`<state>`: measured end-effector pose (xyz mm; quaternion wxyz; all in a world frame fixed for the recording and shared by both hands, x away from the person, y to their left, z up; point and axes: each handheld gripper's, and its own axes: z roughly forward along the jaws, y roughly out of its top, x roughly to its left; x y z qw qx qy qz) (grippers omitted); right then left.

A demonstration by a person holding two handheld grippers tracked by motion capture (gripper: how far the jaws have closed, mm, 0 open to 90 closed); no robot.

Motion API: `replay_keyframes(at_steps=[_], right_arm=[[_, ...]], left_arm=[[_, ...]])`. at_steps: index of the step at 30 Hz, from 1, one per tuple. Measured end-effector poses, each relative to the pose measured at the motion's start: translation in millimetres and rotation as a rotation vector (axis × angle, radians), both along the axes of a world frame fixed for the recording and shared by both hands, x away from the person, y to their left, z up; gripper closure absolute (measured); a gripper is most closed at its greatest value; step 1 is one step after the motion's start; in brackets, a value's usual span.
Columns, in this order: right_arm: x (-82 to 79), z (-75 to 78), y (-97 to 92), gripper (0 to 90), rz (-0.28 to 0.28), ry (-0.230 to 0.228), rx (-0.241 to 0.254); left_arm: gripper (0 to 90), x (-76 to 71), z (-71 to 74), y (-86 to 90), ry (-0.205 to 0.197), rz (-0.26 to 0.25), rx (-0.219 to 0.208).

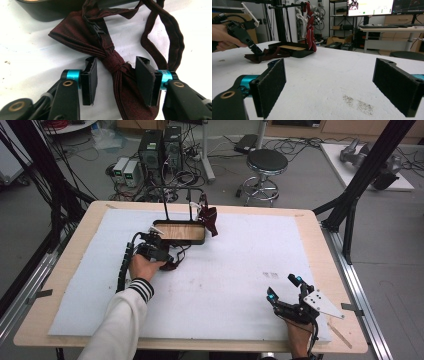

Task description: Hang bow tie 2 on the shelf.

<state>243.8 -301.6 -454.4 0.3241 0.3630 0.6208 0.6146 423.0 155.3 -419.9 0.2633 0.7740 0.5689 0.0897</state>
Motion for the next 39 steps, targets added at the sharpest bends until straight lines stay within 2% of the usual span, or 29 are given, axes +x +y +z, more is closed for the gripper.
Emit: replay_keyframes(at_steps=[5,13,26,32,39], right_arm=[[-0.1,0.1,0.1,10.6,-0.001,-0.001,-0.001],[-0.1,0.0,0.1,10.6,0.000,-0.001,-0.001],[-0.3,-0.1,0.1,10.6,-0.001,-0.002,0.000],[-0.2,-0.1,-0.1,10.6,-0.001,-0.008,-0.003],[-0.1,-0.1,0.0,10.6,-0.002,-0.010,-0.005]], left_arm=[[59.9,-1.2,0.3,-1.5,-0.008,-0.010,0.014],[72.3,-4.0,0.8,-4.6,-0.034,-0.046,0.038],[74.4,-9.2,1.5,-7.5,-0.082,-0.072,0.085],[75.1,-12.7,6.4,-5.5,-0.110,-0.082,0.085],[75.7,-17.0,13.3,-1.0,-0.159,-0.096,0.093]])
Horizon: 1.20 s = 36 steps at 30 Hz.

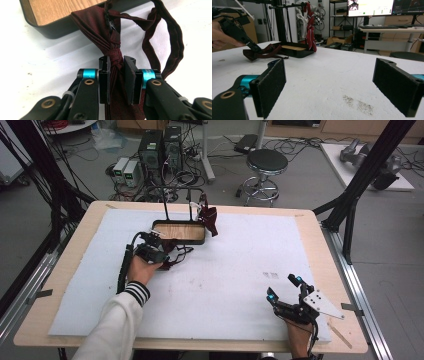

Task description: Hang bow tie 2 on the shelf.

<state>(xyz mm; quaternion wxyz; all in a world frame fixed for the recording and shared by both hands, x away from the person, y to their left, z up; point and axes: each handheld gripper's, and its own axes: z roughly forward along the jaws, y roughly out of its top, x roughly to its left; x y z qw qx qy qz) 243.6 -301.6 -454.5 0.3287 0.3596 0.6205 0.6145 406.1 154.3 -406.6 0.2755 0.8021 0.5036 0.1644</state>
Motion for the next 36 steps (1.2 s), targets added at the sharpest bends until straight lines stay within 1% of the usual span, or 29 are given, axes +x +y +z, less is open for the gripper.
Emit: replay_keyframes(at_steps=[1,3,4,7,9,11,12,13,14,15,18,21,28,31,32,36], right_arm=[[-0.6,0.0,0.4,10.6,0.002,0.008,0.005],[-0.1,0.0,0.0,10.6,0.000,0.000,0.000],[-0.6,0.0,0.5,10.6,0.002,0.009,0.005],[-0.6,0.0,0.5,10.6,0.001,0.008,0.004],[-0.6,0.0,0.4,10.6,0.002,0.008,0.004],[-0.6,0.0,0.4,10.6,0.002,0.009,0.004],[-0.6,0.0,0.5,10.6,0.001,0.009,0.005],[-0.6,0.0,0.6,10.6,0.000,0.008,0.006],[-0.6,0.0,0.5,10.6,0.003,0.008,0.004],[-0.6,0.0,0.5,10.6,0.003,0.008,0.005],[-0.6,0.0,0.5,10.6,0.002,0.007,0.005],[-0.8,0.0,0.7,10.6,0.003,0.009,0.006],[-0.9,0.0,0.6,10.6,0.002,0.010,0.005],[-1.0,-0.1,0.6,10.6,0.003,0.009,0.007],[-1.0,0.0,0.5,10.6,0.003,0.009,0.006],[-1.0,-0.1,0.6,10.6,0.003,0.009,0.006]], left_arm=[[75.7,-0.6,1.0,0.6,-0.011,0.002,0.001],[75.9,-1.4,3.3,2.5,-0.026,-0.002,-0.002],[75.9,-2.0,4.4,3.1,-0.037,-0.001,-0.002],[76.1,-3.3,7.6,5.4,-0.062,-0.003,-0.011],[76.2,-4.1,10.0,7.2,-0.069,-0.011,-0.006],[76.4,-5.5,12.0,7.9,-0.085,-0.014,-0.008],[76.4,-5.9,12.4,8.0,-0.087,-0.018,-0.014],[76.4,-6.6,13.5,8.1,-0.078,-0.027,-0.025],[76.4,-7.5,14.5,7.8,-0.078,-0.036,-0.026],[76.4,-8.5,15.6,7.3,-0.086,-0.043,-0.020],[76.4,-10.8,19.5,6.9,-0.106,-0.045,-0.028],[76.5,-12.9,25.3,7.3,-0.147,-0.042,-0.045],[76.5,-17.5,39.3,10.3,-0.232,-0.034,-0.064],[76.5,-17.8,43.9,12.0,-0.242,-0.043,-0.078],[76.5,-18.0,45.3,12.4,-0.245,-0.046,-0.077],[76.5,-19.1,50.6,13.7,-0.277,-0.046,-0.091]])
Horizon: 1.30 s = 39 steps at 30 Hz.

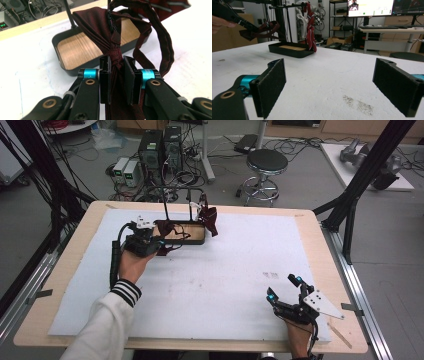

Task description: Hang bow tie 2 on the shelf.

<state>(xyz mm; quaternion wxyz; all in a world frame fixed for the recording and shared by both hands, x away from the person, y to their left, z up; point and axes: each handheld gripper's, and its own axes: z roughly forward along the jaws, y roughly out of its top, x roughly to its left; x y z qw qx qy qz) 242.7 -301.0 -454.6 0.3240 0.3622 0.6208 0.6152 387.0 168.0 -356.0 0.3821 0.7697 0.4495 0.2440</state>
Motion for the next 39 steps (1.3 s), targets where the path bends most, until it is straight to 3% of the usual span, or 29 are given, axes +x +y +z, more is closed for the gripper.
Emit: replay_keyframes(at_steps=[5,15,19,29,39], right_arm=[[0.0,0.0,-0.1,10.6,0.001,0.000,-0.001],[0.1,0.0,0.0,10.5,-0.001,0.001,-0.002],[0.0,0.0,0.2,10.6,0.000,0.000,-0.002],[0.0,0.0,0.2,10.6,0.000,-0.003,-0.004],[-0.2,-0.1,0.2,10.6,0.000,-0.001,-0.002]], left_arm=[[76.5,0.0,8.4,2.9,-0.036,0.005,-0.015],[76.5,0.0,26.2,8.4,-0.164,0.044,-0.057],[76.5,2.2,30.1,9.1,-0.188,0.060,-0.072],[76.5,2.0,36.1,4.7,-0.294,0.107,-0.034],[76.5,6.7,37.7,3.9,-0.314,0.140,-0.033]])
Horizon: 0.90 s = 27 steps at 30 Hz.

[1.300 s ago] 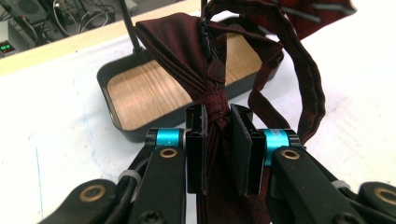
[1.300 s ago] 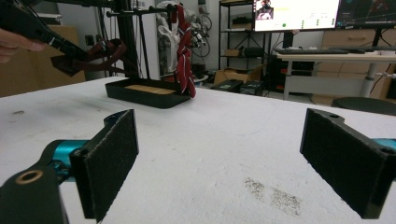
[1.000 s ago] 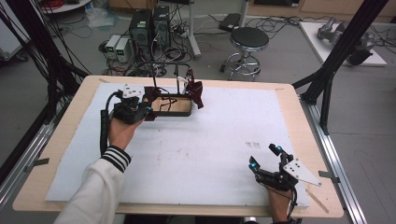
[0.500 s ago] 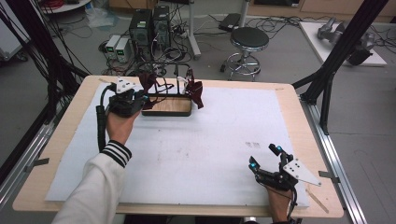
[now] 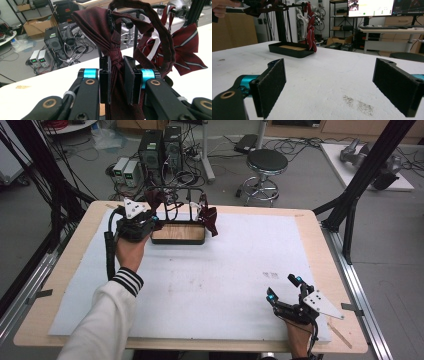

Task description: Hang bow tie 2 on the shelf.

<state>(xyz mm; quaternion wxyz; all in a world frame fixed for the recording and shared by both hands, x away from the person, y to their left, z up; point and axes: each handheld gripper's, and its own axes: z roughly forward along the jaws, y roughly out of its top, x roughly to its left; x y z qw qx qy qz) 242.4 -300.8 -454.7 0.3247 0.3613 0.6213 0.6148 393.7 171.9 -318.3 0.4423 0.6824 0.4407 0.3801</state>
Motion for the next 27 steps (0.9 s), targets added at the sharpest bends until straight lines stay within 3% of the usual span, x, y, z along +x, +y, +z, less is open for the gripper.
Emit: replay_keyframes(at_steps=[13,27], right_arm=[[-0.2,0.0,-0.1,10.5,-0.001,-0.005,-0.003],[-0.1,-0.1,-0.2,10.6,-0.001,-0.004,-0.002]], left_arm=[[76.5,16.4,1.6,5.3,-0.003,0.037,-0.023],[76.5,34.5,1.4,3.1,0.004,0.052,-0.007]])
